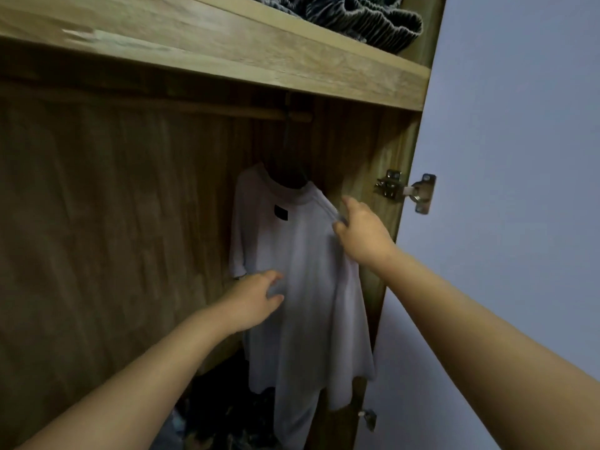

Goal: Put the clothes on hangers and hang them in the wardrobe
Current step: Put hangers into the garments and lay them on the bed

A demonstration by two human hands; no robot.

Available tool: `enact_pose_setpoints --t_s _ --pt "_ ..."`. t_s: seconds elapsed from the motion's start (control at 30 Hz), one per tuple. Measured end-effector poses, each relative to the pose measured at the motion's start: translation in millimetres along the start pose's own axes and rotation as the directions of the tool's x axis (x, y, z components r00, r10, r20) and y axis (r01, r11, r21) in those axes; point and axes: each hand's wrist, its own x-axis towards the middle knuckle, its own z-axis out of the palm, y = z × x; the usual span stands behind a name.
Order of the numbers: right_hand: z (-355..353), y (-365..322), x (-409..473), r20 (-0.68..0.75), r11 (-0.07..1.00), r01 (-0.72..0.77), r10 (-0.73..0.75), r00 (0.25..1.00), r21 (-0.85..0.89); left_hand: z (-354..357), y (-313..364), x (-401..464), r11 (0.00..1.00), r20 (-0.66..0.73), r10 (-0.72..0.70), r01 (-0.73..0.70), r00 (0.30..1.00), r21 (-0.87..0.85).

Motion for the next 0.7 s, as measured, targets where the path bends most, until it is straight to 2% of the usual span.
enact_pose_setpoints --t_s 0.1,0.23,0.37,0.43,0.57,0.7 --pt "14.3 -0.6 38.9 0.090 0.998 -0.066 0.066 0.994 0.002 -17.3 -5.7 39.9 0.998 -0.021 0.052 -0.052 0.998 -0.028" --pt "30.7 -7.5 61.6 0.172 0.972 -0.105 0.069 0.983 0.210 -29.3 -11.9 80.1 0.975 -0.057 0.110 -0.119 0.992 -0.190" --pt "50.4 -24.5 67.6 0.167 0.868 -0.116 0.039 0.985 0.482 -33.7 -5.5 98.0 0.841 -0.111 0.172 -0.204 0.979 -0.502" --pt "54.5 -30.4 71.4 0.123 0.792 -0.119 0.056 0.991 0.598 -37.9 -3.1 103.1 0.789 -0.143 0.171 -0.222 0.975 -0.572" --pt "49.0 -38.7 74.3 0.094 0.633 -0.093 0.031 0.995 0.769 -54.4 -3.0 105.0 0.782 -0.242 0.151 -0.266 0.958 -0.563" --pt "46.0 -41.7 64.5 0.087 0.568 -0.063 -0.015 0.996 0.820 -65.6 -5.8 96.6 0.807 -0.325 0.142 -0.299 0.935 -0.509"
